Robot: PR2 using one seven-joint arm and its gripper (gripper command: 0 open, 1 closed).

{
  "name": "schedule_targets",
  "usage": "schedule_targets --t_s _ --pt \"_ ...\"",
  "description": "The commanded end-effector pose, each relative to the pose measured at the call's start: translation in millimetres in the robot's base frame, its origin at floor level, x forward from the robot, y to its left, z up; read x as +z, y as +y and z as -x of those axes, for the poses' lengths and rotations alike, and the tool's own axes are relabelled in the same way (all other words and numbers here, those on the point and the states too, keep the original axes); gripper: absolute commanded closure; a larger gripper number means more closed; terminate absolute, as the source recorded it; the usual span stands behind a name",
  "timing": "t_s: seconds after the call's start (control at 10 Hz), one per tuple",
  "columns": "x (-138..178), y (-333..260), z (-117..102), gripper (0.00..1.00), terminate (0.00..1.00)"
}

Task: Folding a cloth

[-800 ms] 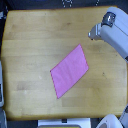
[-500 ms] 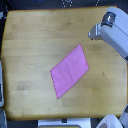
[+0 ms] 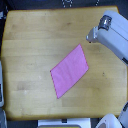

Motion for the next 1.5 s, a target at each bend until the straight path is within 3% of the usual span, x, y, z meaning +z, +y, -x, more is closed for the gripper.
schedule_targets --t_s 0.0,0.6,1.4 --pt "-47 25 14 0.00 0.00" --pt "-94 41 30 0.00 0.00" --pt "-145 65 20 0.00 0.00"
